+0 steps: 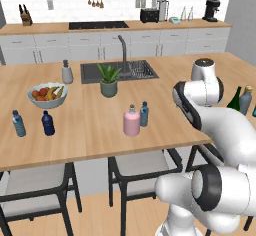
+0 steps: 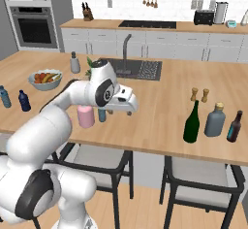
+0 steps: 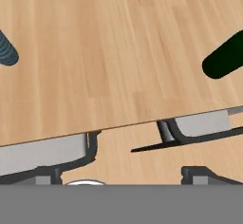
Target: Move the plastic bottles in the middle to the plastics group, and the glass bottles in the middle to the glass group.
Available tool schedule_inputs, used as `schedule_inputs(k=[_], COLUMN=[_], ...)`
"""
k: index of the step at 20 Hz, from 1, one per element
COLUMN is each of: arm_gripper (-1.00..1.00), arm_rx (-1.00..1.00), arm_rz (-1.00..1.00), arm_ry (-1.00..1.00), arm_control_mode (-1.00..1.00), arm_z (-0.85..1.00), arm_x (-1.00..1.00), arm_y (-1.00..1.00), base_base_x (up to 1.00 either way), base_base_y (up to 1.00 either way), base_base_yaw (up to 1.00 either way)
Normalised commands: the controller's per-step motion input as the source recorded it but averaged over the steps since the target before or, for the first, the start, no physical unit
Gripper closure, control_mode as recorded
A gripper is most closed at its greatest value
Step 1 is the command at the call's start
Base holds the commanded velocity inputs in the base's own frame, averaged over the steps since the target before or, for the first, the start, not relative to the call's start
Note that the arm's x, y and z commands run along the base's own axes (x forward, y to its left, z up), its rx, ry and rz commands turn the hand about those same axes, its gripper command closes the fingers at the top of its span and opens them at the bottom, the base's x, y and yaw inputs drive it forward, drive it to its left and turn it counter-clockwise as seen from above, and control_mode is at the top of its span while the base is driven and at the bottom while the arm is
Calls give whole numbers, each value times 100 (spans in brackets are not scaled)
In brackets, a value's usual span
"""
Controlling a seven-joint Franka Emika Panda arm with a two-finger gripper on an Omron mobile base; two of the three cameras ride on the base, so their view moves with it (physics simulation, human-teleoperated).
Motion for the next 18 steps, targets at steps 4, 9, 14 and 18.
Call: schedule_inputs(k=[4, 9, 14, 18], arm_gripper=[-100, -100, -100, -100], arm_rx=[0, 0, 1, 7], arm_rz=[-1, -4, -2, 0], arm_ry=[0, 0, 2, 0], arm_control_mode=[-100, -100, -100, -100], arm_z=[7, 5, 4, 0], arm_x=[28, 32, 31, 23], arm_y=[100, 100, 91, 79], base_base_x=[0, 0, 0, 0], base_base_y=[0, 0, 0, 0], base_base_yaw=[0, 0, 0, 0])
